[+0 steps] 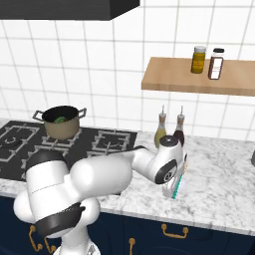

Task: Put the broccoli and broccoli in the pot. Retrieve the spatula and lightly stir the vegetables in the pot.

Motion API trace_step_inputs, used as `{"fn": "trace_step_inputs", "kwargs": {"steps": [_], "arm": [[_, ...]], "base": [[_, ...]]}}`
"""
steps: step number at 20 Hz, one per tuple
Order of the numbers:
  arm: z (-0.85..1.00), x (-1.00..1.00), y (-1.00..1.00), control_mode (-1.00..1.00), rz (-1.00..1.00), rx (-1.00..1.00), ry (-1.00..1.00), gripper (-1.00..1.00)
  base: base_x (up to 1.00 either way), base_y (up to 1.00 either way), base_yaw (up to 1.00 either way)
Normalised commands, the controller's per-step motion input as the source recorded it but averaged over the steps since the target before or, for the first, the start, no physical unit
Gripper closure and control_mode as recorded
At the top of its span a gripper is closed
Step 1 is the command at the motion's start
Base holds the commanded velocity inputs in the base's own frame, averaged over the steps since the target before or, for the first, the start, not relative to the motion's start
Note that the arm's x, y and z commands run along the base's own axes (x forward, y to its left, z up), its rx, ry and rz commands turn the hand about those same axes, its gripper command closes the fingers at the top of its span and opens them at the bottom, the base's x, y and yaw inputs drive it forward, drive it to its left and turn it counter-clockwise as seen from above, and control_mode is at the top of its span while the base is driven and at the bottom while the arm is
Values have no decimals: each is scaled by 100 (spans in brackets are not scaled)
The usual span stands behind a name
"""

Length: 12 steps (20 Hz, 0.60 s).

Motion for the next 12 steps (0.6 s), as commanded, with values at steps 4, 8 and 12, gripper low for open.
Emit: {"fn": "trace_step_inputs", "kwargs": {"steps": [4, 8, 12], "arm": [[1, -6, 0, -100, 57, -11, 9, -100], [0, -6, 0, -100, 57, -10, 5, -100], [0, -1, 1, -100, 56, -10, 7, -100]], "base": [[0, 0, 0], [0, 0, 0], [0, 0, 0]]}}
